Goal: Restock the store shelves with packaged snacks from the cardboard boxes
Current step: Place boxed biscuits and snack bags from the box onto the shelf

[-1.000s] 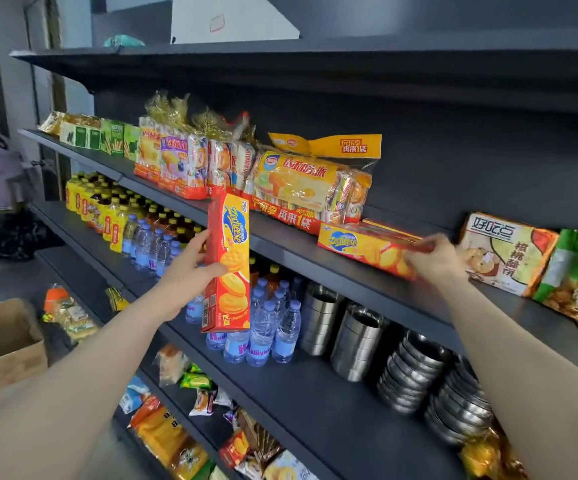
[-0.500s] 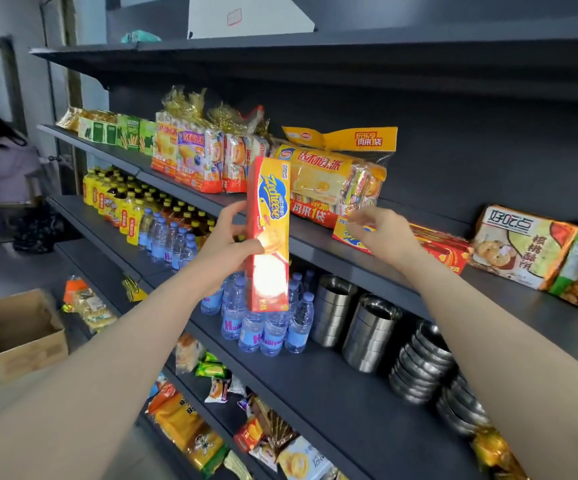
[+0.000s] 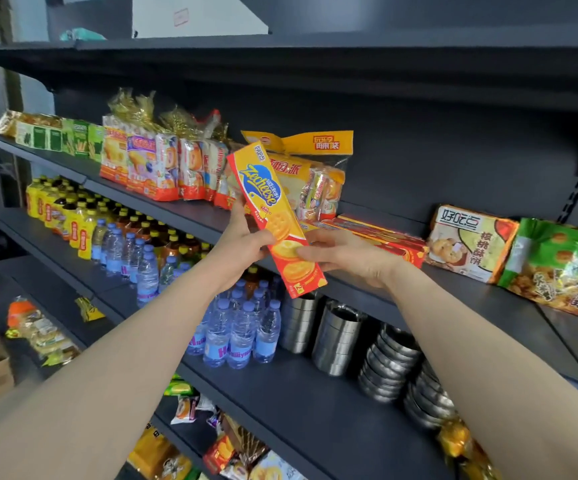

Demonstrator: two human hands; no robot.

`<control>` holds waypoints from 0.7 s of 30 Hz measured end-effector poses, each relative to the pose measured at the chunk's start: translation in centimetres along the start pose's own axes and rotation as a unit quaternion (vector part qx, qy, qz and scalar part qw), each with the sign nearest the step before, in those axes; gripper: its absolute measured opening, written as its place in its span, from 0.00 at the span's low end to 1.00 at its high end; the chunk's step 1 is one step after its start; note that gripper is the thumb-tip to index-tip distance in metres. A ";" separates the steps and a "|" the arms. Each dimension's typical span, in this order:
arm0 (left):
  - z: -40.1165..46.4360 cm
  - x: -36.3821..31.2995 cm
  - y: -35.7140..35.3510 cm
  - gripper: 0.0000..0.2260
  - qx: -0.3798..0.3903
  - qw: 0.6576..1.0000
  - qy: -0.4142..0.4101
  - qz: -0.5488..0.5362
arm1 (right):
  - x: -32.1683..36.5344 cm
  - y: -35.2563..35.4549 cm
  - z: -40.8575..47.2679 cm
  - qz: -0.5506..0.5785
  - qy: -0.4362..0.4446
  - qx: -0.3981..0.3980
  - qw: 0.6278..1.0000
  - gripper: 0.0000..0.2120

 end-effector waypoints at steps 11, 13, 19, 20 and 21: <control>4.7 2.0 -0.4 0.34 -0.040 0.802 -0.110 0.585 | -3.8 10.3 -1.2 -0.373 -0.053 -0.122 0.918 0.27; 5.4 2.6 -1.3 0.32 -0.013 0.776 -0.112 0.620 | -4.2 10.7 -1.1 -0.399 -0.043 -0.128 0.907 0.28; 6.6 3.9 -3.3 0.30 0.021 0.779 -0.097 0.619 | -4.0 10.8 -1.2 -0.493 -0.008 -0.136 0.859 0.29; 6.8 3.9 -3.4 0.30 0.017 0.785 -0.102 0.611 | -3.9 10.9 -1.2 -0.506 -0.010 -0.138 0.851 0.29; 6.9 3.9 -3.5 0.29 0.013 0.791 -0.109 0.602 | -3.8 10.9 -1.2 -0.518 -0.011 -0.142 0.843 0.28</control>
Point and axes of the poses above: each hand's wrist, its own z-axis towards the middle knuckle, its own y-axis out of the back of the hand, x = y × z, the point moved 9 cm from there along z, towards the middle knuckle, and after that the axes turned 8 degrees about z, right-handed, at the moved point
